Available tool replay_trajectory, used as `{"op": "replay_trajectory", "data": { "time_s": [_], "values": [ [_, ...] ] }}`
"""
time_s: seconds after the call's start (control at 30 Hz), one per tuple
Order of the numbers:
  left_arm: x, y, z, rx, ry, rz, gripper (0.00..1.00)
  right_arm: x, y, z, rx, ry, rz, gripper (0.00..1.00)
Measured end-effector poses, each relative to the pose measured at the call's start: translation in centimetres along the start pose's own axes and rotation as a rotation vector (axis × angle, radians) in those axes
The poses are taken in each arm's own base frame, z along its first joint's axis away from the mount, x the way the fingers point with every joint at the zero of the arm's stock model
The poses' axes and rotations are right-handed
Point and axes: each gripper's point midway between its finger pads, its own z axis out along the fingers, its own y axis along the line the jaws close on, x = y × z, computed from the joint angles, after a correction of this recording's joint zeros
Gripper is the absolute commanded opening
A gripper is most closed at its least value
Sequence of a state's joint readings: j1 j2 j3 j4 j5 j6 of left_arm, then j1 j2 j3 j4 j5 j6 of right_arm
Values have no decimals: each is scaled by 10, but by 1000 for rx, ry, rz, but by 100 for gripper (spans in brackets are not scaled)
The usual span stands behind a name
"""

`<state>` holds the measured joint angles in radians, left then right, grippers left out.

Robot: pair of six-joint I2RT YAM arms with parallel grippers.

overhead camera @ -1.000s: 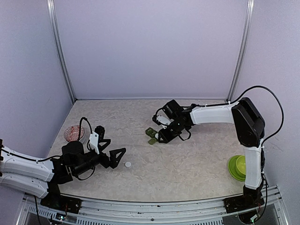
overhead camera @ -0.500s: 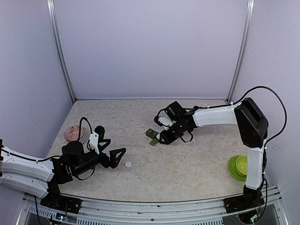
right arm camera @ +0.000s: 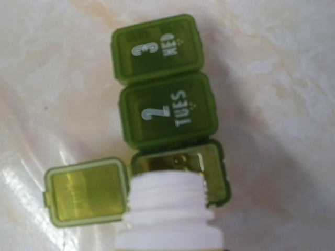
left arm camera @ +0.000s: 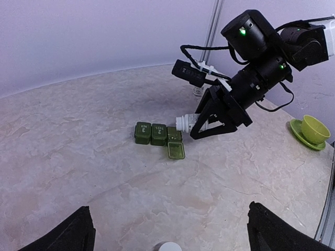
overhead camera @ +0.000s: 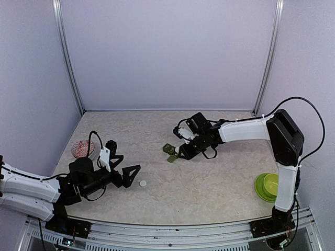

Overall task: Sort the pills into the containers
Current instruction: Pour the pill into the compartment of the pill container.

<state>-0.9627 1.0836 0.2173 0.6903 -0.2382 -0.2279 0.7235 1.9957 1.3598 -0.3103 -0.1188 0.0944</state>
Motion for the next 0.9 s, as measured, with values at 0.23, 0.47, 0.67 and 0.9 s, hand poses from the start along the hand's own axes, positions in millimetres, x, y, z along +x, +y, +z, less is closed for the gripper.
{"op": "replay_trajectory", "data": {
  "time_s": [0.23,0.47,0.67,0.9],
  "values": [
    [0,0,0,0,0,-1,99,-1,0,-7,2,-40,-4,12],
    [0,0,0,0,-1,-4,99,2,2,-15,-2,-113,-13,11],
    [0,0,0,0,-2,-4,99,-2,4,-15,-15,-173,-20,11],
    [0,0,0,-1,1,-3,99,4,5,-11,-29,-223,-24,11]
  ]
}}
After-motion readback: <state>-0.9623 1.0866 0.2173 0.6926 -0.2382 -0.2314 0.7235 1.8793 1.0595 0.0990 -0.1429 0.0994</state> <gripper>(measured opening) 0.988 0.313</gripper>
